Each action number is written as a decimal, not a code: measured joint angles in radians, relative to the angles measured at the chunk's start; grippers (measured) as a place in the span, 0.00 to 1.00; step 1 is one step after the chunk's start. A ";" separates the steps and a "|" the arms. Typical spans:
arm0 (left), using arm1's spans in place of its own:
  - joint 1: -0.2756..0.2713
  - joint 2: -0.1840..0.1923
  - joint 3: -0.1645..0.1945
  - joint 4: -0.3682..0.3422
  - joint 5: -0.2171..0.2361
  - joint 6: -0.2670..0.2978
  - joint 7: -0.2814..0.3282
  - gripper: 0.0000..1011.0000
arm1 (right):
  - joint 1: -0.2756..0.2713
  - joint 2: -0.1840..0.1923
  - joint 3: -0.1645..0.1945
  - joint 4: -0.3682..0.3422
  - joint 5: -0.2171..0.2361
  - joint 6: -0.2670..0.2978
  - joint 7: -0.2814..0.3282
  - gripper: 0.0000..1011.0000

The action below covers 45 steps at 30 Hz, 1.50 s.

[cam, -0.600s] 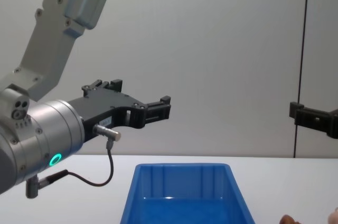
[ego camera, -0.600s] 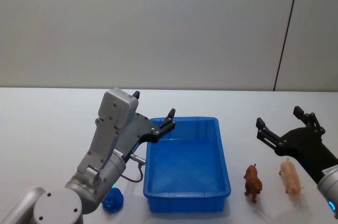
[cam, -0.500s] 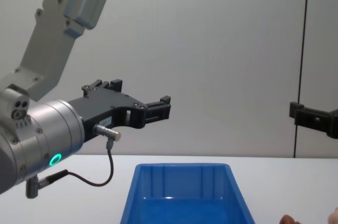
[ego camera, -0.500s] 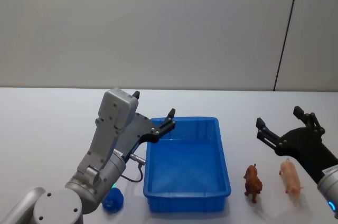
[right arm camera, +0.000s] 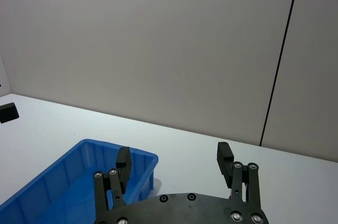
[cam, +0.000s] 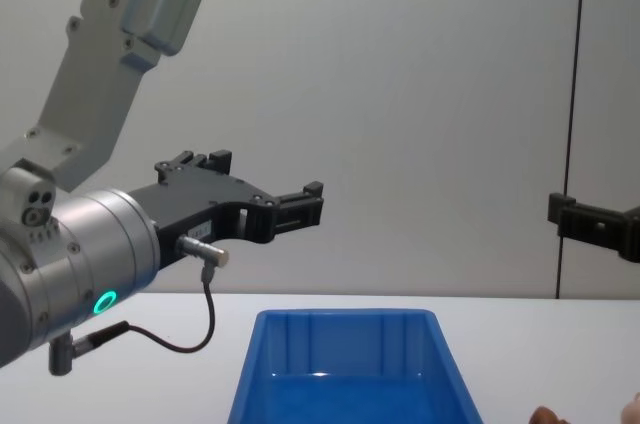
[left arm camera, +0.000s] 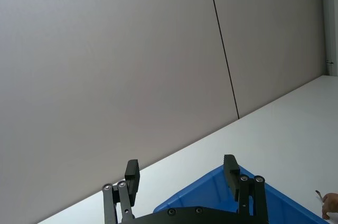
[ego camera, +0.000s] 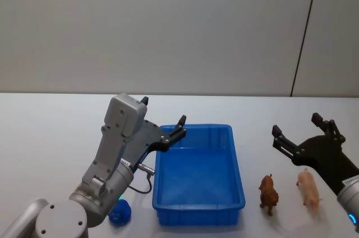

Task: Pick up the two dolls from the table and place them into the box.

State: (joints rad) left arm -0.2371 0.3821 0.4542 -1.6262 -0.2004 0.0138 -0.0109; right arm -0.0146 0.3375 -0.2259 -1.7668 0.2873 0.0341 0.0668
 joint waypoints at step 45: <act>0.000 0.000 0.000 0.000 0.000 0.000 0.000 0.99 | -0.036 0.052 0.042 0.122 0.004 0.227 -0.019 0.99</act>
State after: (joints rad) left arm -0.2372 0.3821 0.4543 -1.6262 -0.2004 0.0138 -0.0109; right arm -0.0504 0.3898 -0.1842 -1.6452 0.2913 0.2611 0.0477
